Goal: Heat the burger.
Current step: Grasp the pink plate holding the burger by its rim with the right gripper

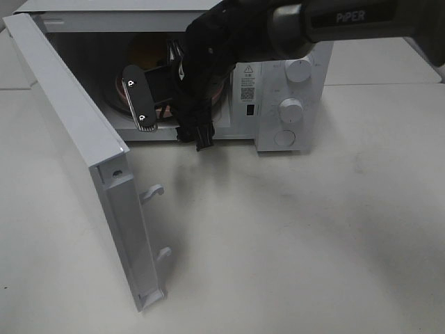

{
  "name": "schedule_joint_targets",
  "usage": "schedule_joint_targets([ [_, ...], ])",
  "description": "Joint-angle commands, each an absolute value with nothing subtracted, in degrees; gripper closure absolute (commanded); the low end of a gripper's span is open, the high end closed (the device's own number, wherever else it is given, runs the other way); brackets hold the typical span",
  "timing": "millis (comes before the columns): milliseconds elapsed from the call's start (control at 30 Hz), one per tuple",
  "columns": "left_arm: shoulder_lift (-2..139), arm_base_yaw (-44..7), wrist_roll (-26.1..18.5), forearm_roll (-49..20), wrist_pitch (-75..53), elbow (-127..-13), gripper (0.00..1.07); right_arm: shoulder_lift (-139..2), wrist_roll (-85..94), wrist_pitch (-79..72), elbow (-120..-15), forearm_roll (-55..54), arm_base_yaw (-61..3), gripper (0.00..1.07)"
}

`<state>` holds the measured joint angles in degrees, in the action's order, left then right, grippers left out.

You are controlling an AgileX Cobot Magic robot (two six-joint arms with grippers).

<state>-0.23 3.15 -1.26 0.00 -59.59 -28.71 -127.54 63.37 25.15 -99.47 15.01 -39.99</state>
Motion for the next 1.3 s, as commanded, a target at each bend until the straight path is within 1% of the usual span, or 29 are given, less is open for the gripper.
schedule_joint_targets([
  [33,-1.38,3.44,-1.32,-0.29,-59.07,-28.88,0.04,-129.72,63.54,26.36,-102.90,14.67,-40.05,0.27],
  [67,-1.38,3.44,-1.32,-0.29,-59.07,-28.88,0.04,-131.55,62.85,26.64,-105.02,14.67,-40.05,0.27],
  [133,-1.38,3.44,-1.32,-0.29,-59.07,-28.88,0.04,-132.30,62.51,27.10,-106.00,14.67,-40.05,0.27],
  [167,-1.38,3.44,-1.32,-0.29,-59.07,-28.88,0.04,-134.01,61.99,28.13,-108.58,14.67,-39.99,0.28],
  [267,-1.38,3.44,-1.32,-0.29,-59.07,-28.88,0.04,-134.65,61.71,28.48,-109.84,14.67,-39.71,0.28],
  [333,-1.38,3.44,-1.32,-0.29,-59.07,-28.88,0.04,-137.57,59.87,29.97,-114.99,14.73,-39.08,0.29],
  [500,-1.38,3.44,-1.32,-0.29,-59.07,-28.88,0.04,-139.57,58.50,30.48,-118.26,14.44,-38.10,0.29],
  [600,-1.38,3.44,-1.32,-0.29,-59.07,-28.88,0.04,-140.49,58.38,30.65,-119.58,14.27,-37.70,0.32],
  [633,-1.38,3.44,-1.32,-0.29,-59.07,-28.88,0.04,-140.89,58.38,30.65,-120.03,14.27,-37.47,0.37],
  [667,-1.38,3.44,-1.32,-0.29,-59.07,-28.88,0.04,-140.89,58.38,30.65,-120.03,14.27,-37.47,0.37],
  [700,-1.38,3.44,-1.32,-0.29,-59.07,-28.88,0.04,-141.06,58.38,30.60,-120.21,14.27,-37.41,0.45],
  [733,-1.38,3.44,-1.32,-0.29,-59.07,-28.88,0.04,-141.06,58.38,30.60,-120.21,14.27,-37.41,0.45],
  [767,-1.38,3.44,-1.32,-0.29,-59.07,-28.88,0.04,-141.06,58.38,30.60,-120.21,14.27,-37.41,0.53],
  [800,-1.38,3.44,-1.32,-0.29,-59.07,-28.88,0.04,-141.29,58.38,30.65,-120.21,14.27,-37.41,0.70],
  [833,-1.38,3.44,-1.32,-0.29,-59.07,-28.88,0.04,-141.29,58.38,30.65,-120.21,14.27,-37.41,0.70],
  [867,-1.38,3.44,-1.32,-0.29,-59.07,-28.88,0.04,-141.29,58.38,30.83,-120.21,13.58,-37.41,0.92],
  [900,-1.38,3.44,-1.32,-0.29,-59.07,-28.88,0.04,-141.29,58.10,30.83,-120.21,12.83,-37.41,1.03],
  [933,-1.38,3.44,-1.32,-0.29,-59.07,-28.88,0.04,-141.29,58.10,30.83,-120.21,12.83,-37.41,1.03],
  [967,-1.38,3.44,-1.32,-0.29,-59.07,-28.88,0.04,-141.29,57.52,30.77,-120.21,12.55,-37.41,1.07],
  [1300,-1.38,3.44,-1.32,-0.29,-59.07,-28.88,0.04,-141.06,56.49,31.05,-120.21,12.43,-37.47,1.07],
])
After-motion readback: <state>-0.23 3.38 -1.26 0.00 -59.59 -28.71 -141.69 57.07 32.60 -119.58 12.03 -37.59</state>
